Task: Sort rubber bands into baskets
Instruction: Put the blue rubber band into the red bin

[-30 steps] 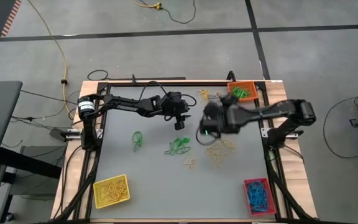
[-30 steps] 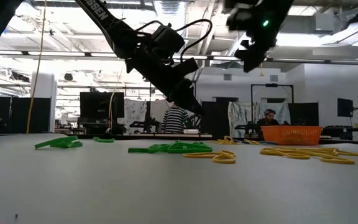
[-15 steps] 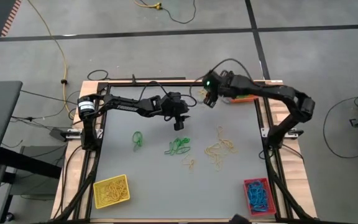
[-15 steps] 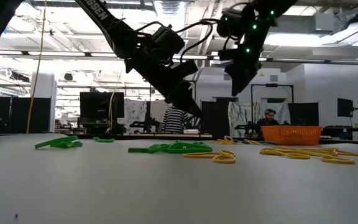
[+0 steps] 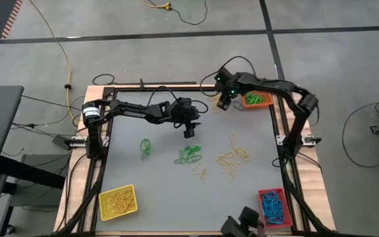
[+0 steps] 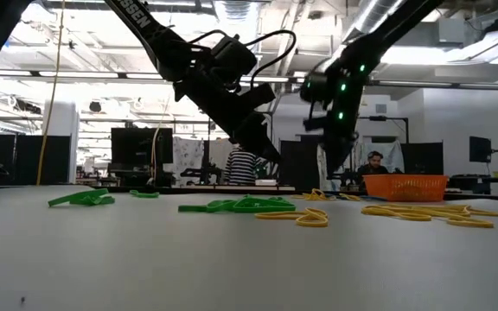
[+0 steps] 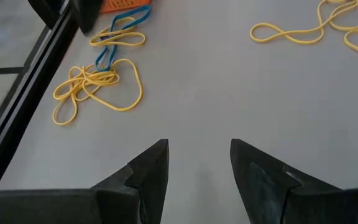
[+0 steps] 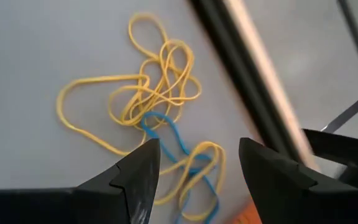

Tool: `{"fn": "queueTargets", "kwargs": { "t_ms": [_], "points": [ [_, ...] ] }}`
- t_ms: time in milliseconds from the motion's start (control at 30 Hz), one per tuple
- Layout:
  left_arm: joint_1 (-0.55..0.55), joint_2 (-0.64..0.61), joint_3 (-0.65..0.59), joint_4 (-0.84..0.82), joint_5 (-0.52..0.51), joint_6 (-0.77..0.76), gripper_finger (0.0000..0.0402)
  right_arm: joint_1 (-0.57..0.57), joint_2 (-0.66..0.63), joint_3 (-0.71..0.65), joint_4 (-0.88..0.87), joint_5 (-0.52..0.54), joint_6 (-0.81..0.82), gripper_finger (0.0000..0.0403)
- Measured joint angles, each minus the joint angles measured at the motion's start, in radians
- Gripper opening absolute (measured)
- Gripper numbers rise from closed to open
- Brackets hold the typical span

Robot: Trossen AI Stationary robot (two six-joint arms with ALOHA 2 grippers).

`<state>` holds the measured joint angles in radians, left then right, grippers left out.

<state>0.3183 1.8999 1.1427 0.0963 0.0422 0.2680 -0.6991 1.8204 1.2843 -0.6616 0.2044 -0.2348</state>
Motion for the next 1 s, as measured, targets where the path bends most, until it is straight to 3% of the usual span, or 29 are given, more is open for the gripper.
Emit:
{"fn": "queueTargets", "kwargs": {
  "t_ms": [233, 500, 633, 833, 1000],
  "points": [
    [0.0, 0.0, 0.0, -0.001, 0.0, -0.011, 0.0163, -0.02, 0.11, 0.0, 0.042, -0.019, -0.022, 0.0237],
    [0.0, 0.0, 0.0, -0.003, 0.0, -0.023, 0.0163, -0.048, 0.143, 0.0, 0.063, -0.074, -0.029, 0.0204],
    [0.0, 0.0, 0.0, -0.009, 0.0, -0.024, 0.0163, -0.049, 0.139, 0.0, 0.062, -0.076, -0.028, 0.0154],
    [0.0, 0.0, 0.0, -0.01, 0.0, -0.028, 0.0163, -0.051, 0.093, 0.0, 0.059, -0.071, -0.028, 0.002],
    [0.0, 0.0, 0.0, -0.019, 0.0, -0.036, 0.0163, -0.04, 0.002, 0.0, 0.023, -0.071, -0.02, 0.0022]
  ]
}}
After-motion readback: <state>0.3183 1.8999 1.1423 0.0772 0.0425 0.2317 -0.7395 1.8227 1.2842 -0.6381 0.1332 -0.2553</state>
